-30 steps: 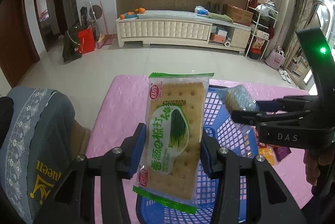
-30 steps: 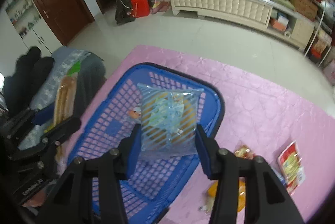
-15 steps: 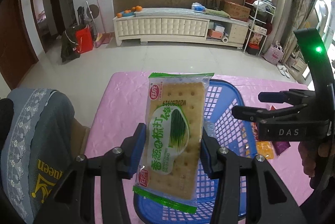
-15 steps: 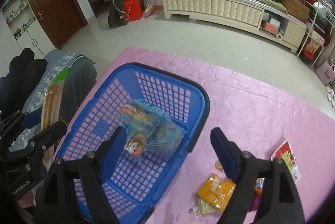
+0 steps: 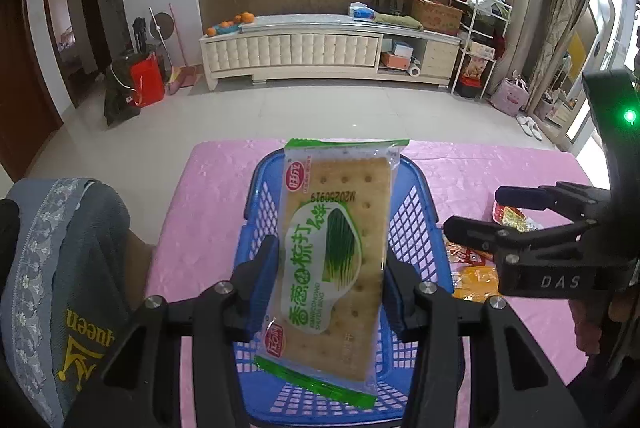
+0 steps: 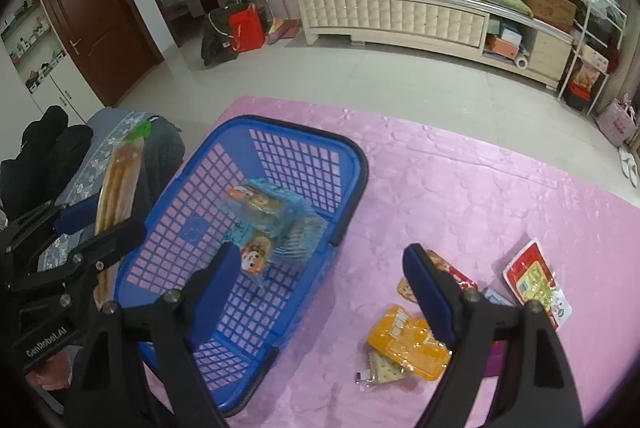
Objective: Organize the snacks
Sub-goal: 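Lower the cracker pack in the left gripper into the blue basket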
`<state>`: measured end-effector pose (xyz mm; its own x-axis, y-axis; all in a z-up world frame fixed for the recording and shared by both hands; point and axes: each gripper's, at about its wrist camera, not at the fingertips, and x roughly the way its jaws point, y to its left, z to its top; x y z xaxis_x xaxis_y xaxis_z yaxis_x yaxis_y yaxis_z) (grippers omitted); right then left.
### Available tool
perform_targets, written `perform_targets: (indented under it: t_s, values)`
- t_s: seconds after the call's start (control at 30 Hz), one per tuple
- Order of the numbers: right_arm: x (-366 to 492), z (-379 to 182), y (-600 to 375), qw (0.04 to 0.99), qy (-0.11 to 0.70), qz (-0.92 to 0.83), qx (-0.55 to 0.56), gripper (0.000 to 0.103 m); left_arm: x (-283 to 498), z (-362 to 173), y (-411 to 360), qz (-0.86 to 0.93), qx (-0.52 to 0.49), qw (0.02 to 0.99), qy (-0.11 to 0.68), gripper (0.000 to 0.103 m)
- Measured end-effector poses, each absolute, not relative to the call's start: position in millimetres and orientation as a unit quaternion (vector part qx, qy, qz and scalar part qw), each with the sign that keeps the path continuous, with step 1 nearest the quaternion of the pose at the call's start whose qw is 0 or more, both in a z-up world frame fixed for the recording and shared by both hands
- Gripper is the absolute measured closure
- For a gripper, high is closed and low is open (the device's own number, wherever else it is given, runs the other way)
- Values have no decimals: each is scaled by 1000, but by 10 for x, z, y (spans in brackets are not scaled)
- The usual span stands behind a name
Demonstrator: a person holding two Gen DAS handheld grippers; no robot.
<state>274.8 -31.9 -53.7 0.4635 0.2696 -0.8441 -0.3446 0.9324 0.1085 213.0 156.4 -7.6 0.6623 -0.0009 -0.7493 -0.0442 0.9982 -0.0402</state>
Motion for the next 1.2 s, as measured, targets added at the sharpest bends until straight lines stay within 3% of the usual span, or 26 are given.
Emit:
perform_targets:
  t_s: [0.8,0.93,1.2]
  values:
    - [3215,-847,-856,856,495,149,12,17,2986,-545,1147,-31,-11,884,467,58]
    - [3215,-831,-952,860,490,142,20,17,3083,-620,1138,-26,-16,879,477,39]
    - [3110,-727,-1067,863,485,142,19,17,2810,-463,1087,-32,-10,888,459,39]
